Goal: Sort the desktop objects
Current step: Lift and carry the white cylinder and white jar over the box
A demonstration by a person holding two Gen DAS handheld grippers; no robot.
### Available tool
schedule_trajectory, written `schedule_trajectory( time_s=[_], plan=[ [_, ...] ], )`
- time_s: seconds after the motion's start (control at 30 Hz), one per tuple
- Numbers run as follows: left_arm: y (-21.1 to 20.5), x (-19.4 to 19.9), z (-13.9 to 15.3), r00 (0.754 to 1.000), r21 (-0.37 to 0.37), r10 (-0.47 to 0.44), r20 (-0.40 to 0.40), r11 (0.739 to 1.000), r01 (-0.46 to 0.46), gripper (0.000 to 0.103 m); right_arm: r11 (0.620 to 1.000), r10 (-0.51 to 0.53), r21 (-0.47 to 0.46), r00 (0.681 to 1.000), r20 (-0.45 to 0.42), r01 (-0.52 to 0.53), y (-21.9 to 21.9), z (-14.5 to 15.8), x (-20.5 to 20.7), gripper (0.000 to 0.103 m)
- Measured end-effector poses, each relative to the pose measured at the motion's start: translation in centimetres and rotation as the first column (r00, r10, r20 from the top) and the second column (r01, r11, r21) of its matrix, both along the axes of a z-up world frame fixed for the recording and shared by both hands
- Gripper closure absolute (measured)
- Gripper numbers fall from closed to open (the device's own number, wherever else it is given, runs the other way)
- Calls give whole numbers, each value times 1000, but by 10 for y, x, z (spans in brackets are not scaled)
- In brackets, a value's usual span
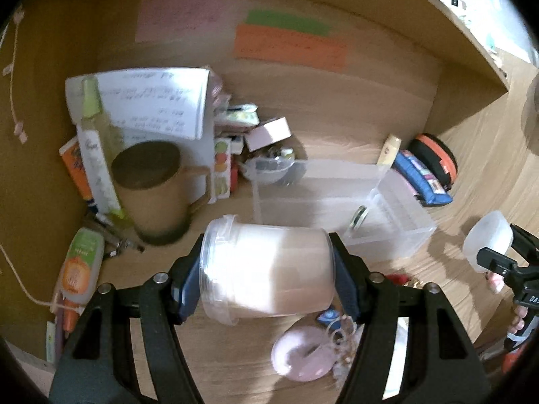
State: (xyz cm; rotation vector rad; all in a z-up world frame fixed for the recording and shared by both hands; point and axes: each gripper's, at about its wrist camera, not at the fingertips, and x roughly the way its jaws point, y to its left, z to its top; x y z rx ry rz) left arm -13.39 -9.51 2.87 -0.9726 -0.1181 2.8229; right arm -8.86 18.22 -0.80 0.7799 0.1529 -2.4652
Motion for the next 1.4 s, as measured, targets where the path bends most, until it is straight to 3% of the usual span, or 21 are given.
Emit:
schedule_trajectory(
  time_s=[0.23, 0.67, 1.07, 1.4],
  plan=[
    [9, -10, 17, 999, 1, -24, -22, 1000, 25, 37, 1000, 9, -13, 1000, -19, -9, -1, 12, -16, 38],
    [31, -46, 20, 997, -21, -72, -5, 997, 72, 37, 999, 30, -25, 999, 14, -30, -13, 7, -66, 38],
    [49, -86, 12, 992, -21, -122, 43, 992, 123, 37, 999, 45, 6, 998, 52, -46, -29, -3, -115, 38],
    [55, -113, -12, 981, -44, -158, 108, 986, 164, 37, 997, 56, 45, 992, 116, -62, -39, -24, -144, 38]
  ],
)
